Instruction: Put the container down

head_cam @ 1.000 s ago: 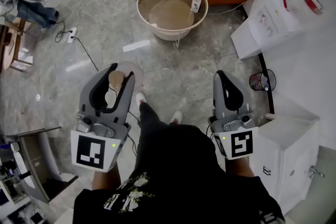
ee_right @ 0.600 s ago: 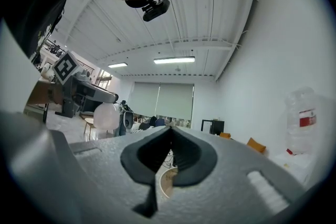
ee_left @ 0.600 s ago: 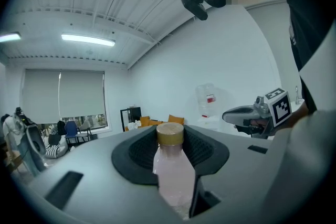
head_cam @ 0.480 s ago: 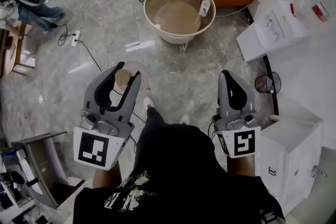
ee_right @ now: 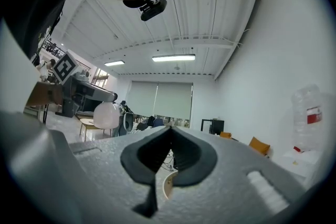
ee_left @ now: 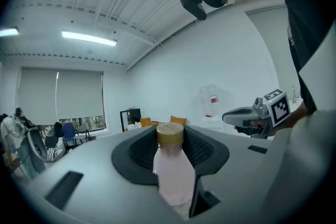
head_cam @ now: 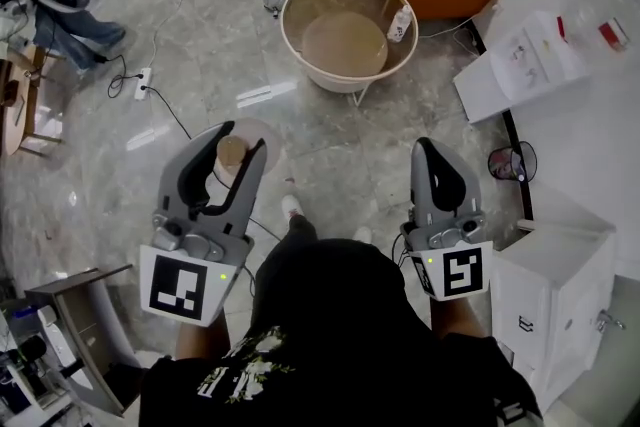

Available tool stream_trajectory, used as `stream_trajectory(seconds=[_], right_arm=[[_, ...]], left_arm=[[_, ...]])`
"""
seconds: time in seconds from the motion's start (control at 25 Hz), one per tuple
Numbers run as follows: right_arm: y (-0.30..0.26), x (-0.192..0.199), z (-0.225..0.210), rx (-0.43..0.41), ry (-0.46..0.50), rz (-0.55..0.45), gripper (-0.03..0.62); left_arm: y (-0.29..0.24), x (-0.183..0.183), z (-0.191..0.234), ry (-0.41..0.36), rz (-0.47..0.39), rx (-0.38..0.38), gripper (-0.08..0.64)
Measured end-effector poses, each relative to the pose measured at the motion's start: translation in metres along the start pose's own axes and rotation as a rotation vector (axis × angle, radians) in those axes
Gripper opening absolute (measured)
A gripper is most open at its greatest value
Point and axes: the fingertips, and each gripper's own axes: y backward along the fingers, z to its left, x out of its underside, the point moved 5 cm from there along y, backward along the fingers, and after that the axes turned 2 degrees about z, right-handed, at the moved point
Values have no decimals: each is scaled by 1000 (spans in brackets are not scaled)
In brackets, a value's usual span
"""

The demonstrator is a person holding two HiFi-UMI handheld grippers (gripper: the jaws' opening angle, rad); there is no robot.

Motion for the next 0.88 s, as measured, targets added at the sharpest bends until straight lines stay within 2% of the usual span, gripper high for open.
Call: stream_trajectory(seconds=[0.2, 0.48, 0.68, 0.88], right_arm=[[-33, -5, 24, 22, -3, -29, -5], [-67, -8, 69, 65, 0, -37, -5], [-80, -6, 92, 88, 20, -29, -5], [-84, 1, 98, 88, 26, -1, -5]], left_arm=[[4, 16, 41, 12, 12, 2, 149], [25, 27, 95, -11, 2, 31, 149], [37, 40, 118, -59, 16, 46, 149], [38, 47, 130, -16, -4, 43, 149]])
